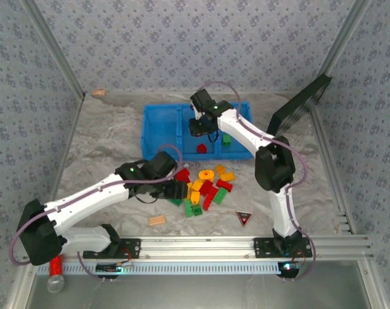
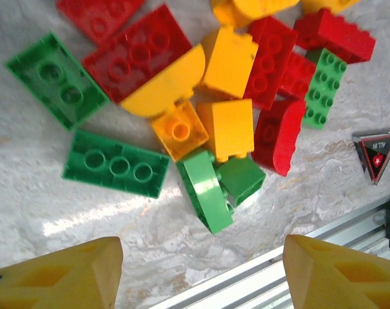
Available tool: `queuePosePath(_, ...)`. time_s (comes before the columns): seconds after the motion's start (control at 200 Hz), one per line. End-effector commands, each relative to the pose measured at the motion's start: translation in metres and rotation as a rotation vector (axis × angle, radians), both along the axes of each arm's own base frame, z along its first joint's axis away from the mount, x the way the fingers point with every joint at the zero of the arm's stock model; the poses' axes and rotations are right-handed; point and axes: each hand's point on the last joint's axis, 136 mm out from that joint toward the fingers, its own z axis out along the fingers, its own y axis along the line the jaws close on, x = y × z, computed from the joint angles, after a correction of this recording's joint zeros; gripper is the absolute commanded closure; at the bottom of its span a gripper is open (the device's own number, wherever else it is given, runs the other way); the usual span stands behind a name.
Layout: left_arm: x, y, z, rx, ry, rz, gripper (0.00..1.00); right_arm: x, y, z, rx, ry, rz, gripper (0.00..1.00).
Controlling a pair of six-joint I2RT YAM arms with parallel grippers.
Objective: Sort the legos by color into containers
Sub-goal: Place the lego in the container, then pick up the lego from the middle-left of the table.
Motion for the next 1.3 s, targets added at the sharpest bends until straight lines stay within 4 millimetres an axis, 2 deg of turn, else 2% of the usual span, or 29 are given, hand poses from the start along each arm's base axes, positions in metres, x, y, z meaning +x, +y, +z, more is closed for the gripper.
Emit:
queuePosePath(0.0, -0.004, -0.007, -0.006, -0.015, 0.025, 0.071, 0.33, 0.001, -0.001, -0.018, -0.025, 0.042, 0.019, 0.71)
queuePosePath(0.1, -0.009, -0.02, -0.015, -0.027, 0.047, 0.062, 0.33, -0.001, -0.003, -0.035, -0.046, 0.068, 0.02, 0.69)
queuePosePath(0.215, -0.018, -0.034, -0.026, -0.02, 0.09, 0.028, 0.33, -0.004, -0.005, -0.042, -0.046, 0.079, 0.027, 0.66)
queuePosePath(0.47, -0.029, -0.034, -0.054, 0.059, 0.186, 0.027, 0.36, -0.009, -0.009, -0.039, -0.036, 0.068, 0.033, 0.57)
queuePosePath(0.685, -0.032, -0.037, -0.07, 0.094, 0.229, 0.041, 0.39, -0.013, -0.007, -0.025, -0.014, 0.042, 0.054, 0.53)
queuePosePath(0.945, -0.031, -0.044, -0.08, 0.117, 0.262, 0.04, 0.4, -0.027, -0.011, 0.013, 0.02, -0.019, 0.074, 0.53)
queuePosePath(1.139, -0.03, -0.04, -0.088, 0.159, 0.277, 0.058, 0.44, -0.05, -0.021, 0.036, 0.056, -0.061, 0.07, 0.52)
queuePosePath(1.294, -0.027, -0.035, -0.094, 0.181, 0.284, 0.081, 0.55, -0.073, -0.036, 0.045, 0.057, -0.07, 0.057, 0.53)
